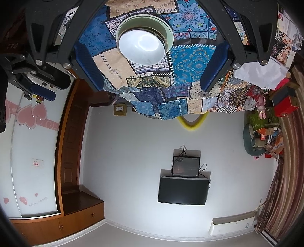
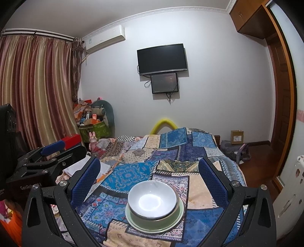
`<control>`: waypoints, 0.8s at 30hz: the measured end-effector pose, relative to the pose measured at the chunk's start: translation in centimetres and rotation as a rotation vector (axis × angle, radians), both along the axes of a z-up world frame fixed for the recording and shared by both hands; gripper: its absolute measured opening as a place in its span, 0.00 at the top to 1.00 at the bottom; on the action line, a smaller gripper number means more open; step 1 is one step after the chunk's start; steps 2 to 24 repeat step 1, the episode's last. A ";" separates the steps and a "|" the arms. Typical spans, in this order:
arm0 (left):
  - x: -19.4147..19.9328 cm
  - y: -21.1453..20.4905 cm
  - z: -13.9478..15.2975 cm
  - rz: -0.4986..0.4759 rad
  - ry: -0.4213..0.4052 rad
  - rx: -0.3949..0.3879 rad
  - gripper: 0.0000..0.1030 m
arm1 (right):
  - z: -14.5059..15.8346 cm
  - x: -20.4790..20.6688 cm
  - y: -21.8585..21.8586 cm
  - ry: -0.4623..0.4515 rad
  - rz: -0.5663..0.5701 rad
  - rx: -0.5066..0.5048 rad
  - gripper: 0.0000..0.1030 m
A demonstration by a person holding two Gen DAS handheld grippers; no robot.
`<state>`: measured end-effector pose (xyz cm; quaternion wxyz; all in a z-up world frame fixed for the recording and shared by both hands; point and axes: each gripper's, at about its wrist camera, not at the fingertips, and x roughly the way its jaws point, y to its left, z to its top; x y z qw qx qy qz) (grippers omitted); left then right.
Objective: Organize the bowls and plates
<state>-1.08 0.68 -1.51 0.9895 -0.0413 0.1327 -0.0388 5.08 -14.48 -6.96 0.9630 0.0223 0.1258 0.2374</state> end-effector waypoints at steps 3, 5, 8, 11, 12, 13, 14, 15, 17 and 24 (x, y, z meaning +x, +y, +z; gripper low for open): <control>0.1 0.1 -0.1 -0.003 0.005 -0.003 0.00 | -0.1 0.1 0.0 0.005 0.000 0.001 0.00; 0.1 0.1 -0.1 -0.003 0.005 -0.003 0.00 | -0.1 0.1 0.0 0.005 0.000 0.001 0.00; 0.1 0.1 -0.1 -0.003 0.005 -0.003 0.00 | -0.1 0.1 0.0 0.005 0.000 0.001 0.00; 0.1 0.1 -0.1 -0.003 0.005 -0.003 0.00 | -0.1 0.1 0.0 0.005 0.000 0.001 0.00; 0.1 0.1 -0.1 -0.003 0.005 -0.003 0.00 | -0.1 0.1 0.0 0.005 0.000 0.001 0.00; 0.1 0.1 -0.1 -0.003 0.005 -0.003 0.00 | -0.1 0.1 0.0 0.005 0.000 0.001 0.00; 0.1 0.1 -0.1 -0.003 0.005 -0.003 0.00 | -0.1 0.1 0.0 0.005 0.000 0.001 0.00; 0.1 0.1 -0.1 -0.003 0.005 -0.003 0.00 | -0.1 0.1 0.0 0.005 0.000 0.001 0.00; 0.1 0.1 -0.1 -0.003 0.005 -0.003 0.00 | -0.1 0.1 0.0 0.005 0.000 0.001 0.00; 0.1 0.1 -0.1 -0.003 0.005 -0.003 0.00 | -0.1 0.1 0.0 0.005 0.000 0.001 0.00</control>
